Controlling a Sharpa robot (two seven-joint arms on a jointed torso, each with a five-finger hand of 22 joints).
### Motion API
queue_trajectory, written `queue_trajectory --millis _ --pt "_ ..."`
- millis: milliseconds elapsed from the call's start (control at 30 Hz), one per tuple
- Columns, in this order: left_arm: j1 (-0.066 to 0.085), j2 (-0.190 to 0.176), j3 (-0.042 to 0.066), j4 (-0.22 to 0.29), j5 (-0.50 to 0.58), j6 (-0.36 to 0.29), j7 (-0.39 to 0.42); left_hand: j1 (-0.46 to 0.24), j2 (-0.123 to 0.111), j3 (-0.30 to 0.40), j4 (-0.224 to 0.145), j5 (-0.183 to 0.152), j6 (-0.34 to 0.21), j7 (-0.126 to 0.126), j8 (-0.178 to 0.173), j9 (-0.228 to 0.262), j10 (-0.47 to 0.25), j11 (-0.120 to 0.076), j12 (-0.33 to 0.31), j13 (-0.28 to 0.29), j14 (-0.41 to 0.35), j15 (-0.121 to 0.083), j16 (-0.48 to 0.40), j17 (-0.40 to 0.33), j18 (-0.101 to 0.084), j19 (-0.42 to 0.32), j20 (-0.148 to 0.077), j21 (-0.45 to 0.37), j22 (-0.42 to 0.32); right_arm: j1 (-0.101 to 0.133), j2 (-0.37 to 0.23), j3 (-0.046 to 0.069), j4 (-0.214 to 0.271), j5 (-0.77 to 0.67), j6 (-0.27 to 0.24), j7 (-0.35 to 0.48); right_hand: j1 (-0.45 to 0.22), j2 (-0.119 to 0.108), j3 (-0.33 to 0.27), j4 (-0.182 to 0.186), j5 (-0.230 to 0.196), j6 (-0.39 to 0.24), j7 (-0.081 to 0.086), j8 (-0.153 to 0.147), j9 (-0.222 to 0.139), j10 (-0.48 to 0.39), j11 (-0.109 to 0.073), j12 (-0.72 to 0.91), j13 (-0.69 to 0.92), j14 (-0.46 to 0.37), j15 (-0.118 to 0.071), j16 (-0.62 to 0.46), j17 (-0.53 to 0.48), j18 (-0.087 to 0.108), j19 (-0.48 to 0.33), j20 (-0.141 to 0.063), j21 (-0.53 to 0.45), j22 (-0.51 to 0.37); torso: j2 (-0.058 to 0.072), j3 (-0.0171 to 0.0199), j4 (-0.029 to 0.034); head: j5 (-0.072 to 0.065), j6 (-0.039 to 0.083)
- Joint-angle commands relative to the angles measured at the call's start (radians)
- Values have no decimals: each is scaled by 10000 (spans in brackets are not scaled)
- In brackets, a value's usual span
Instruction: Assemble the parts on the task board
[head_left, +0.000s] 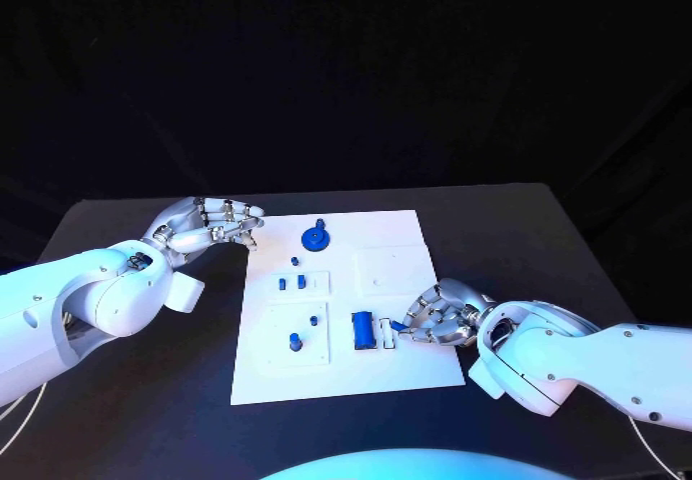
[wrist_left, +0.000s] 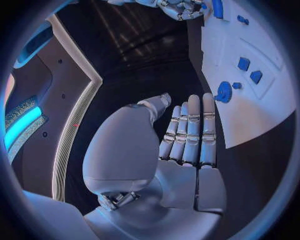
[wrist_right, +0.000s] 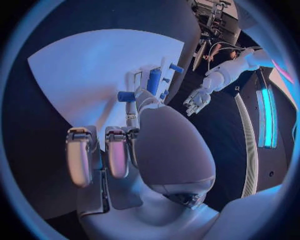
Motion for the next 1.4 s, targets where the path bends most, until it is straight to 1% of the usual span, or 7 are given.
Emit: queue_trajectory --millis 33,433,633,800,933,1133,1400 --pt "3 19 5 26 17 90 42 -16 -55 4 52 -7 21 -16 24 -11 -88 -5 57 -17 -9 45 -47 -9 119 67 21 -36 -13 -2 133 -2 -87 1126 -94 280 -321 -52 55 59 -39 77 24 -53 -25 1039 -46 39 2623 1063 -51 33 2630 -69 959 -98 -35 2534 9 1 11 -9 -22" --pt "3 19 4 28 13 98 16 -16 -55 4 52 -7 21 -16 24 -11 -88 -5 57 -17 -9 45 -47 -9 119 67 21 -36 -13 -13 579 -1 -495 942 -113 -52 -839 -85 98 70 -44 91 36 -100 -31 1039 -34 39 2623 1063 -40 33 2630 -61 950 -87 -77 2523 0 -13 23 7 -54" --pt "3 13 4 33 12 106 4 -16 -55 4 52 -7 21 -16 24 -11 -88 -5 57 -17 -9 45 -47 -9 119 67 21 -36 -13 -16 761 -1 -607 789 185 -250 -1200 -96 99 79 -48 101 45 -118 -28 1039 -25 39 2623 1063 -31 33 2630 -59 947 -80 -89 2520 1 -7 20 27 -72" --pt "3 -3 4 39 12 113 -22 -16 -55 4 52 -7 21 -16 24 -11 -88 -5 57 -17 -9 45 -47 -9 119 67 21 -36 -13 -18 855 0 -728 714 548 -443 -1602 -87 83 81 -47 142 40 -109 -13 1039 -25 39 2623 1063 -27 33 2630 -48 935 -72 -145 2506 -2 -14 10 30 -91" --pt "4 -10 4 42 12 118 -37 -2 -62 11 49 -2 17 -13 23 -13 -97 -4 64 -21 -11 43 -47 -9 120 74 19 -41 -14 -19 908 0 -734 715 791 -480 -1768 -94 79 83 -49 192 20 -72 11 1039 -41 39 2623 1063 -39 33 2630 -44 930 -76 -168 2500 -1 -1 10 53 -91" --pt "4 -18 4 45 12 127 -55 -2 -62 11 49 -2 17 -13 23 -13 -97 -4 64 -21 -11 43 -47 -9 120 74 19 -41 -14 -20 923 0 -707 719 1014 -512 -1893 -95 75 85 -49 212 10 -53 25 1039 -49 39 2623 1063 -45 33 2630 -47 933 -80 -151 2504 3 -1 9 53 -117" --pt "4 -14 4 32 12 148 -76 -2 -62 11 49 -2 17 -13 23 -13 -97 -4 64 -21 -11 43 -47 -9 120 74 19 -41 -14 -20 899 0 -641 663 980 -507 -2064 -43 98 86 -45 272 -20 -2 57 1039 -72 39 2623 1063 -62 33 2630 -49 936 -90 -139 2507 0 5 8 60 -123"
